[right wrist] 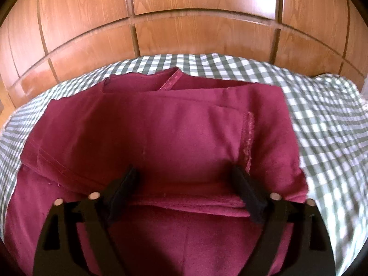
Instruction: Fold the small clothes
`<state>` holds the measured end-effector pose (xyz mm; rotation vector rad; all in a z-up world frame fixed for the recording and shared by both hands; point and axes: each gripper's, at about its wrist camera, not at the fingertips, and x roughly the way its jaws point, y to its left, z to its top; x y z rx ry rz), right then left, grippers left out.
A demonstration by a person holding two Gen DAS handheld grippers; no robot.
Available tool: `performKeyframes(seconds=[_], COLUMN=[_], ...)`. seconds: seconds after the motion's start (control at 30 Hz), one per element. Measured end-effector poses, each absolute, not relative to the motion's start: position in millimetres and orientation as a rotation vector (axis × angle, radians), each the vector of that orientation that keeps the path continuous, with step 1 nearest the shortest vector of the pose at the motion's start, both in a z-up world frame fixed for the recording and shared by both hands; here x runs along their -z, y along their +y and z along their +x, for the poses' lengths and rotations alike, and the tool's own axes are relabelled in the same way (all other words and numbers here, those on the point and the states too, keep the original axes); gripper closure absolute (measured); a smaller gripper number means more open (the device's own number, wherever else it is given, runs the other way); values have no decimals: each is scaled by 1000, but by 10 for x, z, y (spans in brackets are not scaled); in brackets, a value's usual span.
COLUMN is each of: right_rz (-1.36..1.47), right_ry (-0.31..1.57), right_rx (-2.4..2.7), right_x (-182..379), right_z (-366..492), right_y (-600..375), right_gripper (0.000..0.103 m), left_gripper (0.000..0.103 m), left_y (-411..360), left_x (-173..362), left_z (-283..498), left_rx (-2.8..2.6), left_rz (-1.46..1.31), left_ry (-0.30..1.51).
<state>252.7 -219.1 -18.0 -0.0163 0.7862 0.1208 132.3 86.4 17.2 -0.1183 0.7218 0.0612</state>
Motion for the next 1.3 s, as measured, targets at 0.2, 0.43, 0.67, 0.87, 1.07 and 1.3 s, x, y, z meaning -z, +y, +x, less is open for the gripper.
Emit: performKeyframes(seconds=[0.2,0.43,0.67,0.87,1.07,1.3], right_rz=[38,16,1,49,126,275], right_ry=[788,827,876,976,1065,1119], right_rx=[-144,-112,-84,-150,-236,-262], right_x=[69,113,163,320,419,500], right_z=[2232,1864,1476,898,213,20], right_y=[-2282,-2480,-2819,-3060,-3186,-3319], right_gripper=[2,2,2,2,13,86], left_gripper=[22,22,22,23,33,93], left_y=[913,947,1000,1092,1180,1159], left_x=[-99,68,285,325,373,376], left_z=[1152,988,723,379,-45,-138], left_rx=[-71,-84,-14,69,162,280], left_rz=[-113,-112,-77,-96,-140,-196], left_ry=[738,790,893,942,1000,1029])
